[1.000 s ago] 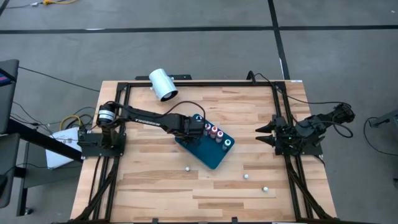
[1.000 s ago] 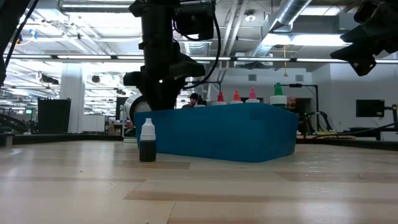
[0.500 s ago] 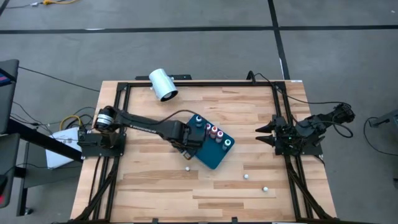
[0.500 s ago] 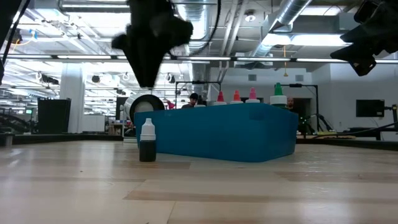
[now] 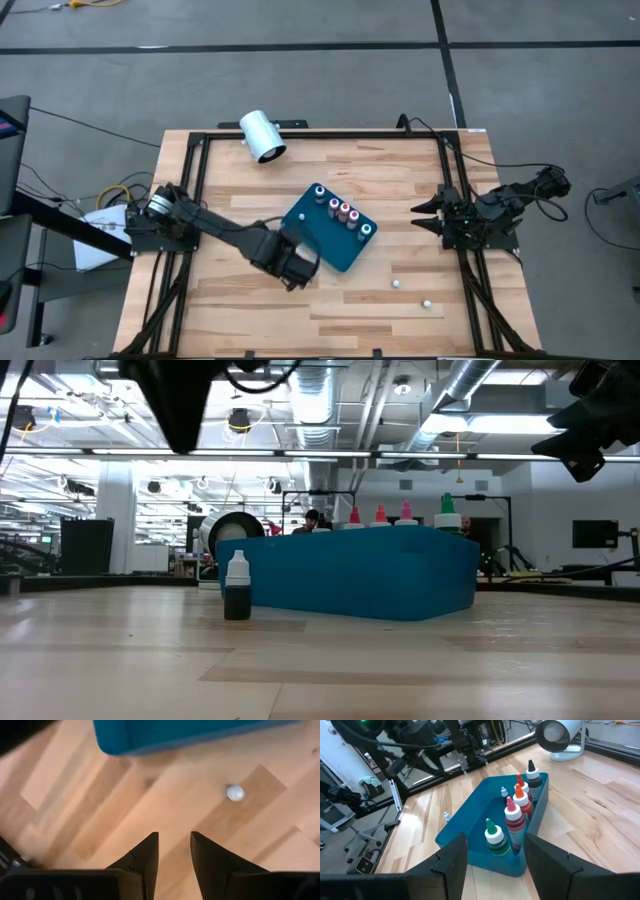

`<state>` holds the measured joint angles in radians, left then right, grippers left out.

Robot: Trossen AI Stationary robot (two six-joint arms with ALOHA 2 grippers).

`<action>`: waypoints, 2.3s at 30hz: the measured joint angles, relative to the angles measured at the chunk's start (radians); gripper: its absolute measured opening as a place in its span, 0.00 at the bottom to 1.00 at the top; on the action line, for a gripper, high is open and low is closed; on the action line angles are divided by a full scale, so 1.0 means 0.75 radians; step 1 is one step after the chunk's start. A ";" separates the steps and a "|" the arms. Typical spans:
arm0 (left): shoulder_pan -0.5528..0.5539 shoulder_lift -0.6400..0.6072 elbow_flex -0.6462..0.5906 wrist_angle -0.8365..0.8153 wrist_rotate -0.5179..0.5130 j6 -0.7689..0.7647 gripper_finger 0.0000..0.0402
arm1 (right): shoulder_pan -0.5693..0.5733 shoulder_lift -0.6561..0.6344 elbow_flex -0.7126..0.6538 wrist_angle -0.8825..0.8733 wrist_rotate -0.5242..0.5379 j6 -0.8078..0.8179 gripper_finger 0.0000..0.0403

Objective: Pick & Place food coloring
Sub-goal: Put the small purple food coloring bottle into the blue bin

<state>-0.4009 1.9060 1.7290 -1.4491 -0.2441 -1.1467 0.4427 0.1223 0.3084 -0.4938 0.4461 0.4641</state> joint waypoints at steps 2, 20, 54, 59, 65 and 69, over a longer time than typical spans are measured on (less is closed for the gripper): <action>-0.033 0.000 0.000 0.001 0.007 -0.057 0.26 | 0.000 0.000 0.000 0.000 -0.001 0.001 0.45; -0.272 0.001 0.000 0.438 -0.058 0.090 0.26 | 0.000 0.000 0.000 0.000 -0.001 0.001 0.46; -0.050 0.016 -0.211 0.755 -0.044 -0.289 0.26 | 0.000 -0.001 0.000 -0.042 -0.001 0.010 0.46; -0.032 0.015 -0.224 0.741 -0.042 -0.353 0.26 | 0.000 -0.001 0.000 -0.042 -0.001 0.010 0.45; -0.037 0.038 -0.225 0.707 0.000 -0.408 0.26 | 0.000 0.000 0.000 -0.044 -0.002 0.011 0.45; -0.041 0.095 -0.226 0.684 0.006 -0.455 0.26 | 0.000 0.000 -0.001 -0.050 -0.003 0.025 0.45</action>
<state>-0.4316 1.9774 1.5593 -0.9361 -0.2397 -1.4877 0.4427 0.1223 0.3080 -0.5315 0.4442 0.4829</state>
